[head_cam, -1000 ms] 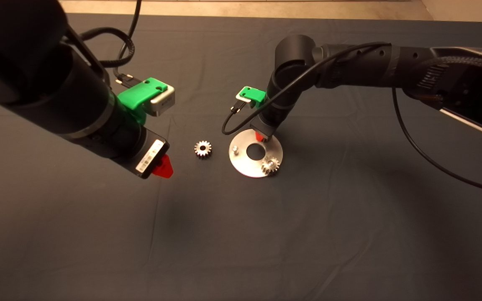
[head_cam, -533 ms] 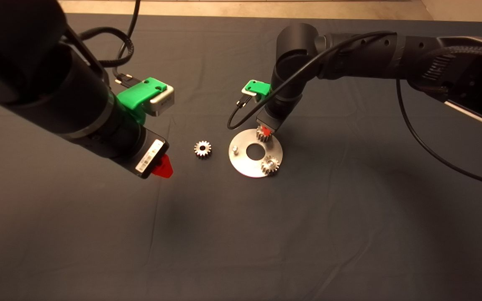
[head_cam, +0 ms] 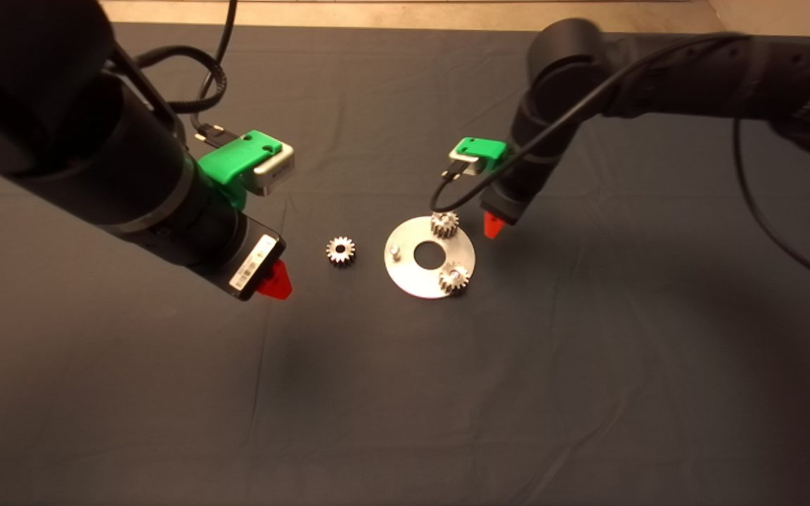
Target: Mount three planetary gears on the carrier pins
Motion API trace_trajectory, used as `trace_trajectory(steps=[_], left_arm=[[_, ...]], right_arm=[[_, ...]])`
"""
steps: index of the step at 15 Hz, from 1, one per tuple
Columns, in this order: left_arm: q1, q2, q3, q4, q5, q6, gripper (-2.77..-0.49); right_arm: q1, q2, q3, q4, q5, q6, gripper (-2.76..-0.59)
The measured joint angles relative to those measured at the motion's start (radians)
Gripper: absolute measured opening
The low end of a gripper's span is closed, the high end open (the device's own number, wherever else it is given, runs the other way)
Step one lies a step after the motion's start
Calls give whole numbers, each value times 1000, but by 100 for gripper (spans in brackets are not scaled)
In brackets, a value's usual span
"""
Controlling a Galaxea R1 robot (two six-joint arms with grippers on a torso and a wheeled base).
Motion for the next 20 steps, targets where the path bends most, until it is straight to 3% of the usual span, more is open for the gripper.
trace_trajectory(steps=[6,9,10,13,15,20], left_arm=[[0,93,-11,-11,0,52,-109],[0,150,-32,-13,0,95,-109],[0,173,-45,-14,0,110,-109],[0,206,-92,-14,-4,152,-109],[11,212,-127,-8,0,185,-109],[100,228,-242,31,1,281,-109]], right_arm=[[84,-154,224,121,0,1,-160],[96,-230,393,173,0,22,-160],[98,-243,424,191,0,31,-160],[113,-289,448,215,-1,50,-160],[139,-306,463,233,-4,54,-160],[153,-357,477,253,-1,61,-160]])
